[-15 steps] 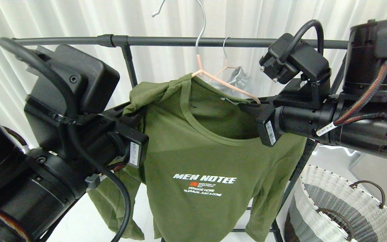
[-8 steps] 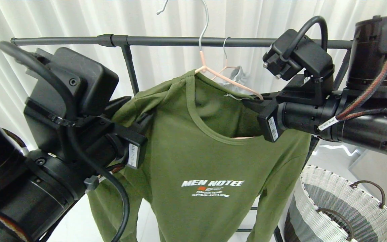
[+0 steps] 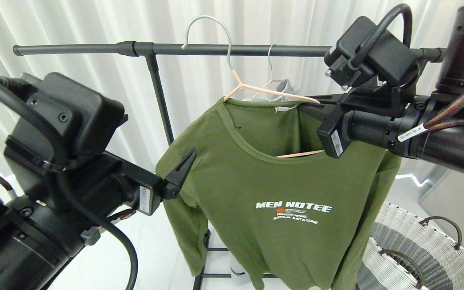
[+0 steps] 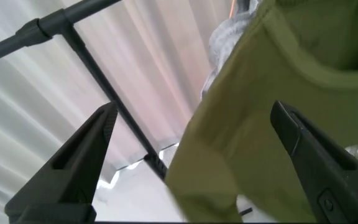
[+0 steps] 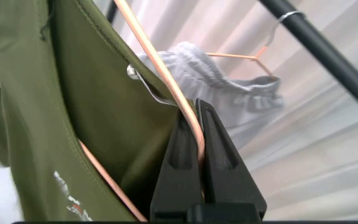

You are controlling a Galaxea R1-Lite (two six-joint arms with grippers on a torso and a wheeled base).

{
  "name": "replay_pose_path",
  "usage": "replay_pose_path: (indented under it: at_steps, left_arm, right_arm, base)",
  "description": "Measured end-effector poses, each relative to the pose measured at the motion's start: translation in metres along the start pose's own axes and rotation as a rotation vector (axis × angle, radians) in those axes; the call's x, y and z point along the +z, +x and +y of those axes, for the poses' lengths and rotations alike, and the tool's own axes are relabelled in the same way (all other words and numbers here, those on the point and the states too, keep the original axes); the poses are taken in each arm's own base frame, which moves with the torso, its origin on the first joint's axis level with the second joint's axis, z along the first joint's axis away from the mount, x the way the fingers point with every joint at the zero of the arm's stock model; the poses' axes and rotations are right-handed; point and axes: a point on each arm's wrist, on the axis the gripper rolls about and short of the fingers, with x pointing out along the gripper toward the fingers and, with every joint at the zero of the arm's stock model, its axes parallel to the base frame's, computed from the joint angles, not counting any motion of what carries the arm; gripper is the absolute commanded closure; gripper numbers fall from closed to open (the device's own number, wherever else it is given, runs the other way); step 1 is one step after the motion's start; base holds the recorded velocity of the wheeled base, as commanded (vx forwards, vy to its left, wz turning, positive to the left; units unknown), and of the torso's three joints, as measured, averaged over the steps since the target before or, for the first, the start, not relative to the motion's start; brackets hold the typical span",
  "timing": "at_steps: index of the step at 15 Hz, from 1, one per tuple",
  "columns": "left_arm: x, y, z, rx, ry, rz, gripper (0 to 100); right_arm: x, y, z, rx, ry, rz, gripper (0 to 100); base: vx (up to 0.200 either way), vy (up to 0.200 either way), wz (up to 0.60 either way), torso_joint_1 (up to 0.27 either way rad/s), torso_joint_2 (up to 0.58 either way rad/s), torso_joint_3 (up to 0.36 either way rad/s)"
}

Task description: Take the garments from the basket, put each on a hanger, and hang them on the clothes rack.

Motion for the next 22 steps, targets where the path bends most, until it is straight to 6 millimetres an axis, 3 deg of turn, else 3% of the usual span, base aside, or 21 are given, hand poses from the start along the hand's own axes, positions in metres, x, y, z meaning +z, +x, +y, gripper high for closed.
replay_pose_path:
  at_steps: [7, 12, 18, 19, 22]
  left_arm:
    - [-0.036, -0.004, 0.026, 0.039, -0.008, 0.073, 0]
    - [-0.062, 0.001, 0.024, -0.053, -0.035, 0.13, 0]
    - [-0.073, 0.009, 0.018, -0.07, -0.05, 0.186, 0]
    - [-0.075, 0.009, 0.018, -0.073, -0.049, 0.192, 100]
    - [-0.078, 0.008, 0.016, -0.077, -0.046, 0.203, 100]
  right_arm:
    - [-0.007, -0.022, -0.017, -0.07, 0.011, -0.022, 100]
    - [-0.002, -0.04, -0.022, -0.101, 0.047, -0.081, 100]
    - [-0.001, -0.065, -0.011, -0.053, 0.05, -0.114, 100]
    - [0.0, -0.068, -0.011, -0.053, 0.051, -0.12, 100]
    - [0.001, -0.072, -0.012, -0.054, 0.052, -0.13, 100]
  base:
    - [0.0, 0.0, 0.0, 0.0, 0.0, 0.0]
    - [0.0, 0.0, 0.0, 0.0, 0.0, 0.0]
    - [0.0, 0.0, 0.0, 0.0, 0.0, 0.0]
    - [0.0, 0.0, 0.0, 0.0, 0.0, 0.0]
    - [0.0, 0.0, 0.0, 0.0, 0.0, 0.0]
